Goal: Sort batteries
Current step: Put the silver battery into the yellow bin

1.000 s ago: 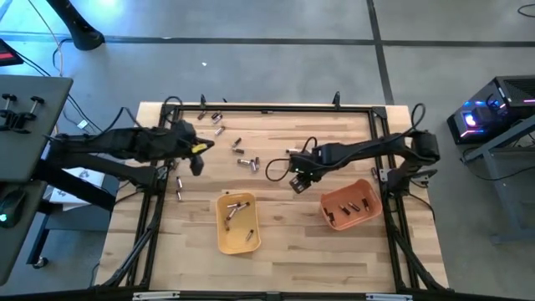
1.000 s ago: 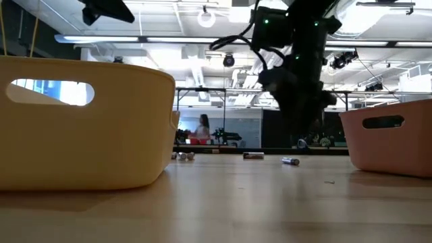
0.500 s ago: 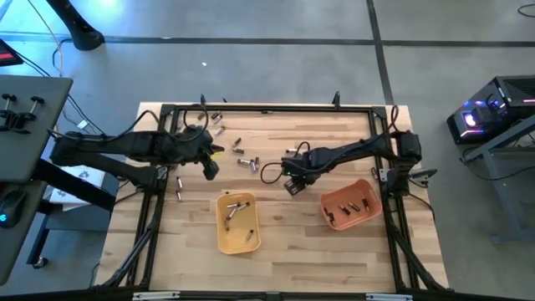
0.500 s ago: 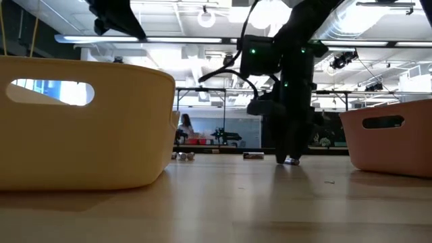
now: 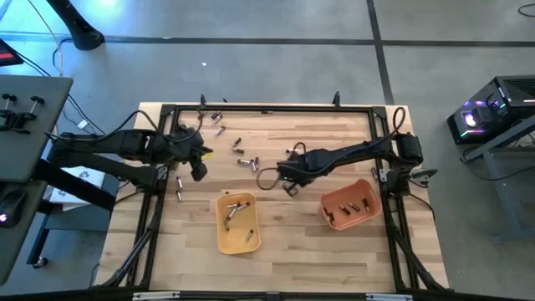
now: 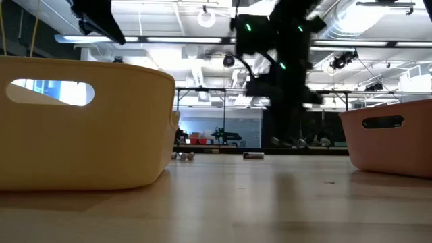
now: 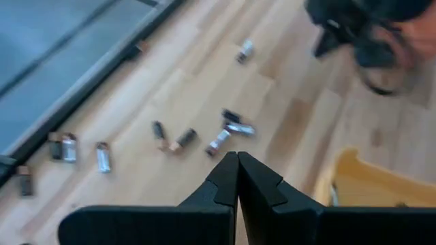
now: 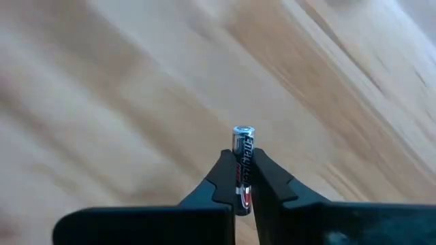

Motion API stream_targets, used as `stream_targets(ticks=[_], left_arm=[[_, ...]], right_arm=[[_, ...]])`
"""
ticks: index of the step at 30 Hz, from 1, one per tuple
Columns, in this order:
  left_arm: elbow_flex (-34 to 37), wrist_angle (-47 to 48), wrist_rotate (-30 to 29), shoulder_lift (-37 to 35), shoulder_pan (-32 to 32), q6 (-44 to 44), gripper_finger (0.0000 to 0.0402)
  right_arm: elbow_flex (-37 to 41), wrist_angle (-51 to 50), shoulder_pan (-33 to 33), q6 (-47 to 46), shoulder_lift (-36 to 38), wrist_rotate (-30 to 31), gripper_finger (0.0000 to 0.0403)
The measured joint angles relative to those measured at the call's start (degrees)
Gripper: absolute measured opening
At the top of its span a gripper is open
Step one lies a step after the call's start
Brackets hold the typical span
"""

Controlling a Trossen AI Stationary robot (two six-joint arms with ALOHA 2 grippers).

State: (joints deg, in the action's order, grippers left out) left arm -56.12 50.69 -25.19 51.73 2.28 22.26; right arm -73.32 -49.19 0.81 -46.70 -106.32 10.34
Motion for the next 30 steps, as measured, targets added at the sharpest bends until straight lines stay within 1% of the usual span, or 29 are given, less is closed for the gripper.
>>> stream_targets(ticks=[2,4,7,11,13,15,16,18,20,22,24,26,28,30], left_arm=[[0.0,-0.01,-2.67,-1.08,-0.01,0.0,0.0],[0.0,-0.8,-5.12,-1.86,-0.01,0.04,0.0],[0.0,-0.95,-5.68,-2.56,-0.01,0.13,0.0],[0.0,-0.93,-5.11,-2.63,-0.01,0.17,0.0],[0.0,-0.95,-5.06,-2.3,-0.01,0.32,0.0],[0.04,-0.84,-4.95,-2.02,-0.01,0.68,0.0],[0.04,-0.94,-4.89,-1.75,0.0,0.73,0.0],[0.03,-0.89,-3.73,-1.55,0.01,0.68,0.0],[0.04,-0.94,-3.58,-1.34,0.02,0.68,0.0],[0.04,-0.78,-3.52,-1.26,0.03,0.68,0.0],[0.04,-0.8,-3.45,-1.3,0.03,0.68,0.0],[0.04,-0.74,-3.24,-1.55,0.03,0.4,0.0],[0.04,-0.75,-1.36,-2.0,0.01,0.05,0.0],[0.04,-0.73,0.83,-2.44,0.03,-1.99,0.0]], right_arm=[[-2.52,7.58,1.19,4.17,0.0,-3.33,0.0006],[-5.18,16.55,2.57,8.96,0.0,-9.26,0.0005],[-8.82,25.75,4.39,14.4,-0.46,-15.03,0.0004],[-12.91,31.22,6.01,21.13,-2.23,-17.95,0.0003],[-14.9,31.12,6.71,22.61,-3.94,-17.94,0.0006],[-16.98,31.47,7.29,22.55,-6.24,-16.06,0.0016],[-18.02,31.0,7.47,21.75,-7.35,-15.32,0.0024],[-20.53,30.35,7.62,19.83,-9.35,-16.52,0.0051],[-22.89,29.31,7.26,18.92,-10.43,-19.35,0.0087],[-24.95,27.18,7.07,21.15,-10.69,-19.54,0.0126],[-27.16,21.69,6.75,24.1,-10.69,-17.11,0.0161],[-30.43,11.69,6.08,27.63,-10.58,-13.96,0.0187],[-32.93,2.21,4.69,30.23,-10.27,-8.87,0.0202],[-34.09,-6.87,2.44,32.23,-9.89,-2.33,0.0208]])
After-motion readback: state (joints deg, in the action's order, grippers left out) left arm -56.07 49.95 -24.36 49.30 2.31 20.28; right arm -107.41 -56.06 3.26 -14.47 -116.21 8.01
